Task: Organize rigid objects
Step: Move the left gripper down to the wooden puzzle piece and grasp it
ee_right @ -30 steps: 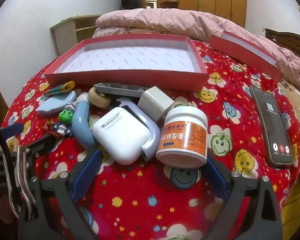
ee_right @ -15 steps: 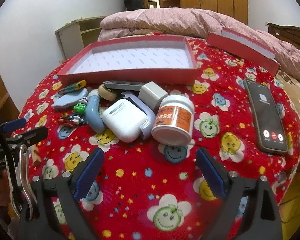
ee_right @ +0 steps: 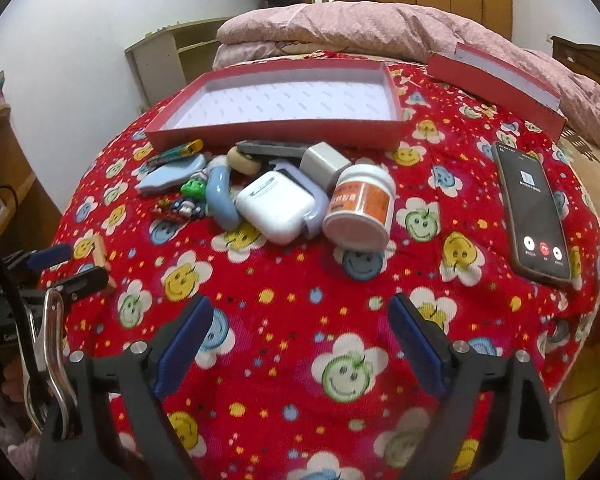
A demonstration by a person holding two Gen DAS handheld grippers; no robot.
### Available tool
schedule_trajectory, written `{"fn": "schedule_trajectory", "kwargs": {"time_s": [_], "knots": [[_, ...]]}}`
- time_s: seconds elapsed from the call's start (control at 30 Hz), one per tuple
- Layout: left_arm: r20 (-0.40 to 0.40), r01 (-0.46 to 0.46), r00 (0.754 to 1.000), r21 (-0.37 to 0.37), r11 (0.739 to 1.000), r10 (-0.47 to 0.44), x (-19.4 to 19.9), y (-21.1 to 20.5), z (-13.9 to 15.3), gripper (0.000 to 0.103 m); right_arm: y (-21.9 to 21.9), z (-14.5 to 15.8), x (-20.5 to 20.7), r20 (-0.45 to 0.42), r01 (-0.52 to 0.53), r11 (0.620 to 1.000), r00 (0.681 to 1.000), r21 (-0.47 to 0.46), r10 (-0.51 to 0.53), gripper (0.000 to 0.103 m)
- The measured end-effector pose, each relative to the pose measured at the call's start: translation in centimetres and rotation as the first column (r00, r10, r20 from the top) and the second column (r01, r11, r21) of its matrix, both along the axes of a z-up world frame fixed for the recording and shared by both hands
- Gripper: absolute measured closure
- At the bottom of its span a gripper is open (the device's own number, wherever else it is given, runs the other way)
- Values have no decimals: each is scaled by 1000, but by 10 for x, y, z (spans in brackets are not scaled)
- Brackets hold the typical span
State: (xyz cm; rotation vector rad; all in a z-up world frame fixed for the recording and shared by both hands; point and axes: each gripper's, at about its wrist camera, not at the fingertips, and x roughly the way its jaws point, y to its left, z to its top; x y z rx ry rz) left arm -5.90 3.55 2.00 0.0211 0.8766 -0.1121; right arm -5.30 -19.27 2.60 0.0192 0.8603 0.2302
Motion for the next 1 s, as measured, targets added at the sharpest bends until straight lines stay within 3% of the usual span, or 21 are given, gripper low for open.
{"fn": "schedule_trajectory", "kwargs": {"time_s": [0.37,0.43,0.5,0.57,0.6,0.77,1.0], "knots": [[-10,12,1000,-16,1000,-13,5,0,-6,15,10,-8,-4,-35,-36,999,999,-9,35,12],[-5,19,1000,-25,1000,-19,9,-3,-5,20,9,-9,-3,-40,-36,999,999,-7,35,12],[-4,22,1000,-29,999,-23,15,-6,-5,36,9,-11,-3,-46,-35,999,998,-5,35,12],[-8,22,1000,-16,1000,-23,21,-11,-6,44,8,-12,-2,-50,-34,999,998,0,34,12],[5,21,1000,-6,1000,-21,22,-12,-5,54,8,-12,-2,-51,-34,999,998,1,34,12],[10,45,999,-12,999,-45,27,-13,-5,64,7,-14,1,-56,-42,999,998,10,43,12],[9,49,999,-14,999,-49,32,-9,-4,83,13,-10,20,-41,-84,996,996,21,85,29]]}}
